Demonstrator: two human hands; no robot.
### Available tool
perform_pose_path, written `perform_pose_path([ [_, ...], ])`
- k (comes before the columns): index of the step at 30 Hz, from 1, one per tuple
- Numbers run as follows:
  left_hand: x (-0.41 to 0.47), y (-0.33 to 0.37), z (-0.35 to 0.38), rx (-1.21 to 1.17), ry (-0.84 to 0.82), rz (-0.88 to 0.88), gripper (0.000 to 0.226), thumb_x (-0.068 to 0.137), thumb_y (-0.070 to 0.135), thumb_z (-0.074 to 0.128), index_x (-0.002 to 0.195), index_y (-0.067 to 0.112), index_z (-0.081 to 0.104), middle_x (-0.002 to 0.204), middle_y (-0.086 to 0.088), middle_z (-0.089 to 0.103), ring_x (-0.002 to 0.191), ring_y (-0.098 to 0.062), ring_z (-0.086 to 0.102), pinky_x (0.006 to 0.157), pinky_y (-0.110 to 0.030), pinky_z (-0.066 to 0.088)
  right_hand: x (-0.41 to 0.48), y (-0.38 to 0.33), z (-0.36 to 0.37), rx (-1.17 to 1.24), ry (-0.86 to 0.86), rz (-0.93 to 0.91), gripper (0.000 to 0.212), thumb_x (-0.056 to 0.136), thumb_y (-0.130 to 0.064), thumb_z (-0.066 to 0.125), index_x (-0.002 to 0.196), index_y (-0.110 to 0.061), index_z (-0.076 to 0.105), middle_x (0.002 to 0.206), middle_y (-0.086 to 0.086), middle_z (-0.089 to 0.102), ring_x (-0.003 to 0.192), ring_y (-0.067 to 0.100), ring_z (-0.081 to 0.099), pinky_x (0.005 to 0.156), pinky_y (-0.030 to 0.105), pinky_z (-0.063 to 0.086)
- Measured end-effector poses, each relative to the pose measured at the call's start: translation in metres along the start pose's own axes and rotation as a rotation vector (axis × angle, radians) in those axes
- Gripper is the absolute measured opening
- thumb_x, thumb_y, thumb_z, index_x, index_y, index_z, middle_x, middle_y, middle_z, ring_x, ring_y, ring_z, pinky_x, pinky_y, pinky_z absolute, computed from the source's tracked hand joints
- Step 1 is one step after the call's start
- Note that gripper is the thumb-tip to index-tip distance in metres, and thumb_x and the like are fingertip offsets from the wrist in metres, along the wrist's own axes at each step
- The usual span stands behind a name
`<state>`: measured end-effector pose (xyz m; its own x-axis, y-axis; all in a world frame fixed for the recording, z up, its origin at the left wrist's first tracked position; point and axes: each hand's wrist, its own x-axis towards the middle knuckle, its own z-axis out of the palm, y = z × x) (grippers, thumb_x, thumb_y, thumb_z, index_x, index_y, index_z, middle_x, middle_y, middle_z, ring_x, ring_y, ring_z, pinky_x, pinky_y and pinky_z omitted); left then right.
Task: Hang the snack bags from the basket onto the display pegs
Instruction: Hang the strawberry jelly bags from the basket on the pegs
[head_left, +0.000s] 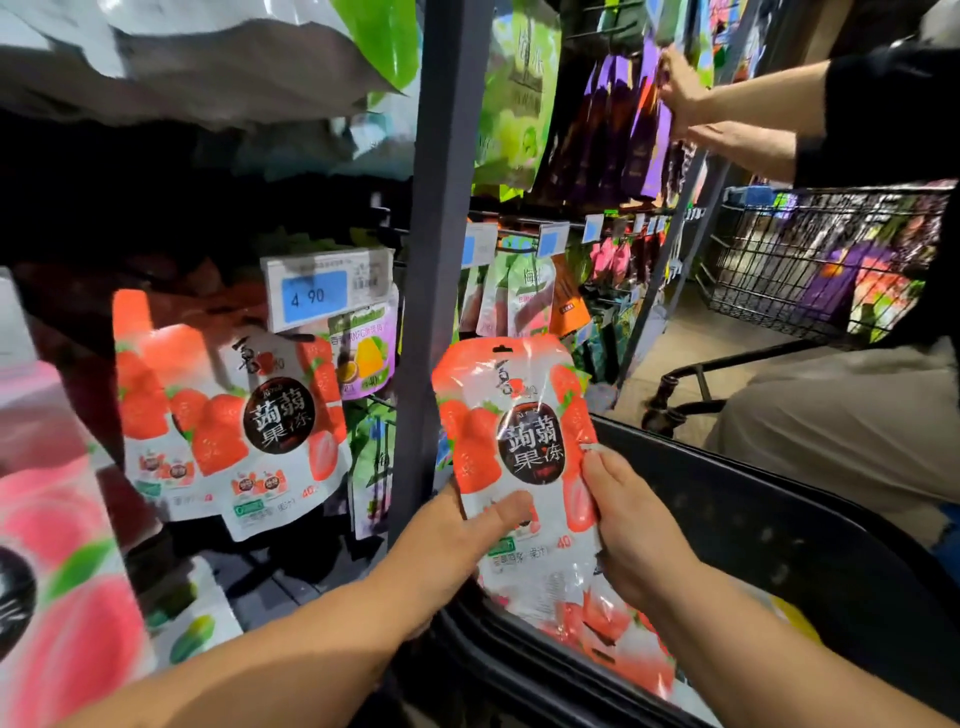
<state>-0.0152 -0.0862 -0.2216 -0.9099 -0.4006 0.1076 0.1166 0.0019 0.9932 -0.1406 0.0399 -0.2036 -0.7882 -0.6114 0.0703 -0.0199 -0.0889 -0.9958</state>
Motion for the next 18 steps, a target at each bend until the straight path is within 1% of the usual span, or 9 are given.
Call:
perform_pose_path([
  [1, -0.002, 0.002, 0.0, -0.049, 0.023, 0.004, 0.052, 0.07, 0.053, 0.077, 0.113, 0.026, 0.07, 0.113, 0.001, 0.073, 0.108, -0.022, 0.068, 0.098, -0.048, 0.05, -0.001, 0.001, 0.007, -0.007, -0.015, -0.007, 0.026, 0.105, -0.024, 0.042, 0.109, -0.013, 0.065, 0.107, 0.018, 0.073, 0.103, 0.033, 0.068, 0.094, 0.051, 0.052],
  [3, -0.004, 0.003, -0.001, -0.089, 0.1, 0.015, 0.034, 0.072, 0.036, 0.083, 0.102, 0.024, 0.075, 0.106, 0.0, 0.075, 0.101, -0.02, 0.07, 0.093, -0.04, 0.052, 0.001, 0.007, 0.011, -0.03, -0.029, -0.022, 0.025, 0.105, -0.023, 0.042, 0.108, -0.013, 0.065, 0.102, 0.013, 0.074, 0.095, 0.024, 0.07, 0.088, 0.043, 0.055],
  [5, -0.004, 0.002, -0.003, -0.067, 0.167, 0.019, 0.031, 0.068, 0.032, 0.082, 0.097, 0.022, 0.075, 0.099, 0.002, 0.076, 0.094, -0.016, 0.071, 0.089, -0.036, 0.052, 0.003, 0.007, 0.009, -0.106, -0.076, -0.03, 0.024, 0.104, -0.027, 0.046, 0.103, -0.018, 0.068, 0.097, 0.012, 0.073, 0.087, 0.02, 0.068, 0.079, 0.04, 0.053],
  [7, -0.004, -0.001, -0.008, -0.02, 0.209, 0.004, 0.025, 0.074, 0.025, 0.08, 0.097, 0.02, 0.075, 0.095, 0.004, 0.077, 0.09, -0.013, 0.071, 0.087, -0.035, 0.053, 0.01, 0.005, 0.0, -0.217, -0.162, 0.002, 0.023, 0.101, -0.032, 0.052, 0.1, -0.018, 0.071, 0.1, 0.018, 0.072, 0.088, 0.024, 0.065, 0.08, 0.041, 0.05],
  [9, -0.003, -0.003, -0.015, 0.032, 0.222, -0.019, 0.021, 0.079, 0.018, 0.079, 0.099, 0.022, 0.074, 0.095, 0.007, 0.077, 0.091, -0.012, 0.071, 0.087, -0.033, 0.052, 0.021, -0.001, -0.013, -0.284, -0.179, 0.05, 0.024, 0.102, -0.026, 0.051, 0.098, -0.016, 0.072, 0.095, 0.012, 0.07, 0.088, 0.021, 0.062, 0.081, 0.036, 0.049],
  [11, -0.002, -0.005, -0.021, 0.059, 0.233, -0.027, 0.023, 0.079, 0.02, 0.081, 0.1, 0.023, 0.074, 0.097, 0.006, 0.077, 0.094, -0.012, 0.071, 0.088, -0.033, 0.052, 0.033, -0.001, -0.025, -0.38, -0.135, 0.067, 0.024, 0.103, -0.026, 0.049, 0.1, -0.019, 0.071, 0.093, 0.003, 0.066, 0.088, 0.016, 0.06, 0.079, 0.031, 0.048],
  [14, 0.001, -0.006, -0.026, 0.118, 0.249, -0.01, 0.014, 0.081, 0.02, 0.079, 0.094, 0.022, 0.074, 0.089, 0.004, 0.077, 0.081, -0.007, 0.07, 0.08, -0.028, 0.051, 0.045, 0.03, -0.042, -0.69, -0.085, 0.104, 0.021, 0.098, -0.032, 0.058, 0.111, -0.02, 0.069, 0.105, -0.001, 0.068, 0.102, 0.017, 0.063, 0.086, 0.028, 0.048],
  [16, 0.001, -0.006, -0.025, 0.141, 0.244, 0.007, 0.009, 0.083, 0.017, 0.076, 0.09, 0.023, 0.073, 0.082, 0.01, 0.076, 0.074, -0.002, 0.069, 0.073, -0.021, 0.05, 0.048, 0.058, -0.05, -0.881, -0.108, 0.138, 0.034, 0.095, -0.031, 0.064, 0.126, -0.017, 0.063, 0.123, 0.002, 0.065, 0.113, 0.017, 0.06, 0.096, 0.027, 0.045],
  [18, 0.0, -0.006, -0.026, 0.165, 0.233, 0.017, 0.008, 0.084, 0.017, 0.074, 0.087, 0.024, 0.071, 0.071, 0.018, 0.073, 0.064, 0.007, 0.064, 0.063, -0.012, 0.046, 0.048, 0.073, -0.052, -1.034, -0.195, 0.156, 0.051, 0.093, -0.031, 0.067, 0.138, -0.014, 0.053, 0.14, 0.006, 0.053, 0.125, 0.021, 0.053, 0.106, 0.031, 0.04],
])
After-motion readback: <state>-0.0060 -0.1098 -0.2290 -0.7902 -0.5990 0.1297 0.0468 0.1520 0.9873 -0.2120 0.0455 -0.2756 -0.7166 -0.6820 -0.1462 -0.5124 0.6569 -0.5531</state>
